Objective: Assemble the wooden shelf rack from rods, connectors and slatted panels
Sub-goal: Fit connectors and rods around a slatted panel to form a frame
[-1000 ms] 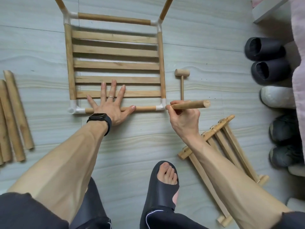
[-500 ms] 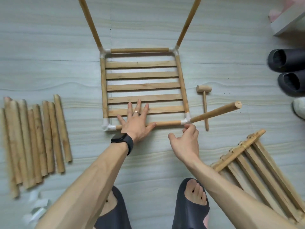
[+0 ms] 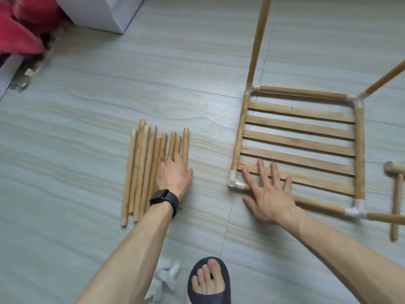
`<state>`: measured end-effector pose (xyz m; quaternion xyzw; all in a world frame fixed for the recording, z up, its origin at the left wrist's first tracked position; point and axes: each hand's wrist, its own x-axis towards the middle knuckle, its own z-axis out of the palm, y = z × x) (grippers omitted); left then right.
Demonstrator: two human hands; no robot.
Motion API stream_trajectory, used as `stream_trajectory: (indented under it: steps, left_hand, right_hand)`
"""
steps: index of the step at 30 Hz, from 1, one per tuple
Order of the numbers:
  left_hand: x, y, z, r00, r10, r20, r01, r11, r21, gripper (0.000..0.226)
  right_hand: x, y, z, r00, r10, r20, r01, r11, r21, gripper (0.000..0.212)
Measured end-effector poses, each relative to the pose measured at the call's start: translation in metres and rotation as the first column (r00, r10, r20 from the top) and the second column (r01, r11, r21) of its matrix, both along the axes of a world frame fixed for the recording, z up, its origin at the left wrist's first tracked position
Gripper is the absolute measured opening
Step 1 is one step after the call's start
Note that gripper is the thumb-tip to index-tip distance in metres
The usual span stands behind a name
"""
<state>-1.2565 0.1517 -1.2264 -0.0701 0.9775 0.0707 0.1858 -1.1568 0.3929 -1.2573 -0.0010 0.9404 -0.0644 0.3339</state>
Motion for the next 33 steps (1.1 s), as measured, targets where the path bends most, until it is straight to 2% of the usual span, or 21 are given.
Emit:
stream_trajectory:
  steps: [4, 6, 7, 8, 9, 10, 11, 12, 14, 17, 18, 20, 21, 22, 23, 24, 26, 27, 28, 30, 33]
  left_hand:
    - [-0.002, 0.005, -0.004, 1.0, -0.005, 0.005, 0.005, 0.998, -0.058, 0.027]
    - [-0.008, 0.005, 0.001, 0.996, 0.053, 0.072, -0.058, 0.996, 0.064, 0.024]
    - [-0.013, 0.005, 0.005, 0.985, 0.116, 0.126, -0.141, 0.968, 0.208, 0.024]
    - [-0.017, 0.005, 0.012, 0.957, 0.198, 0.213, -0.27, 0.876, 0.4, 0.024]
    - [-0.02, 0.007, 0.02, 0.904, 0.263, 0.338, -0.419, 0.707, 0.569, 0.024]
    - [-0.022, 0.009, 0.026, 0.839, 0.285, 0.463, -0.541, 0.53, 0.653, 0.026]
    - [-0.022, 0.011, 0.029, 0.793, 0.267, 0.548, -0.608, 0.398, 0.687, 0.031]
    - [-0.021, 0.016, 0.031, 0.773, 0.228, 0.592, -0.634, 0.32, 0.704, 0.035]
    - [-0.016, 0.03, 0.033, 0.774, 0.118, 0.623, -0.629, 0.262, 0.732, 0.036]
    - [-0.007, 0.055, 0.036, 0.794, -0.032, 0.607, -0.582, 0.249, 0.774, 0.038]
    - [-0.006, 0.062, 0.036, 0.811, -0.056, 0.583, -0.548, 0.28, 0.788, 0.041]
    - [-0.005, 0.072, 0.033, 0.888, -0.065, 0.456, -0.402, 0.374, 0.836, 0.041]
    - [-0.005, 0.075, 0.026, 0.946, -0.041, 0.321, -0.268, 0.458, 0.847, 0.034]
    - [-0.007, 0.076, 0.016, 0.99, -0.079, 0.119, -0.046, 0.612, 0.79, 0.03]
    - [-0.007, 0.074, 0.007, 0.966, -0.252, -0.06, 0.238, 0.772, 0.59, 0.04]
    - [-0.007, 0.072, -0.002, 0.868, -0.48, -0.123, 0.49, 0.795, 0.357, 0.057]
    - [-0.009, 0.065, -0.017, 0.626, -0.777, -0.065, 0.779, 0.619, 0.103, 0.071]
    - [-0.01, 0.061, -0.023, 0.552, -0.832, -0.049, 0.834, 0.55, 0.056, 0.072]
    - [-0.01, 0.059, -0.029, 0.521, -0.852, -0.049, 0.853, 0.52, 0.037, 0.072]
    - [-0.007, 0.058, -0.036, 0.505, -0.86, -0.072, 0.863, 0.505, 0.02, 0.069]
    - [-0.004, 0.06, -0.043, 0.523, -0.847, -0.095, 0.852, 0.523, 0.026, 0.061]
  right_hand:
    - [0.001, 0.001, -0.001, 1.0, 0.03, 0.003, -0.03, 0.999, 0.043, 0.08]
    - [-0.005, 0.001, 0.007, 0.996, 0.061, 0.058, -0.065, 0.996, 0.064, 0.083]
    - [-0.007, -0.001, 0.012, 0.995, 0.059, 0.076, -0.065, 0.995, 0.075, 0.085]
    - [-0.008, -0.003, 0.016, 0.997, 0.038, 0.066, -0.044, 0.996, 0.078, 0.088]
    - [-0.007, -0.007, 0.021, 1.0, -0.005, 0.001, 0.005, 0.998, 0.057, 0.092]
    - [-0.004, -0.011, 0.026, 0.991, -0.065, -0.121, 0.065, 0.998, -0.001, 0.095]
    - [-0.001, -0.016, 0.031, 0.957, -0.134, -0.257, 0.111, 0.988, -0.105, 0.097]
    - [0.003, -0.02, 0.036, 0.907, -0.206, -0.367, 0.122, 0.963, -0.24, 0.097]
    - [0.008, -0.03, 0.046, 0.806, -0.369, -0.463, 0.099, 0.855, -0.509, 0.089]
    - [0.003, -0.039, 0.063, 0.61, -0.633, -0.477, 0.066, 0.64, -0.765, 0.04]
    - [-0.001, -0.038, 0.071, 0.534, -0.709, -0.46, 0.056, 0.573, -0.818, 0.024]
    - [-0.011, -0.029, 0.087, 0.414, -0.811, -0.413, 0.083, 0.486, -0.87, 0.012]
    - [-0.016, -0.021, 0.095, 0.365, -0.851, -0.378, 0.134, 0.45, -0.883, 0.013]
    - [-0.022, -0.013, 0.103, 0.31, -0.894, -0.324, 0.185, 0.391, -0.902, 0.016]
    - [-0.027, -0.005, 0.111, 0.242, -0.943, -0.23, 0.213, 0.283, -0.935, 0.014]
    - [-0.032, 0.003, 0.118, 0.181, -0.979, -0.098, 0.218, 0.137, -0.966, 0.012]
    - [-0.04, 0.01, 0.132, 0.088, -0.978, 0.189, 0.2, -0.169, -0.965, 0.017]
    - [-0.041, 0.012, 0.137, 0.053, -0.956, 0.288, 0.189, -0.274, -0.943, 0.025]
    - [-0.041, 0.01, 0.14, 0.029, -0.936, 0.351, 0.183, -0.34, -0.922, 0.034]
    - [-0.038, 0.002, 0.144, 0.031, -0.925, 0.378, 0.181, -0.367, -0.912, 0.046]
    - [-0.031, -0.014, 0.142, 0.101, -0.931, 0.35, 0.148, -0.334, -0.931, 0.05]
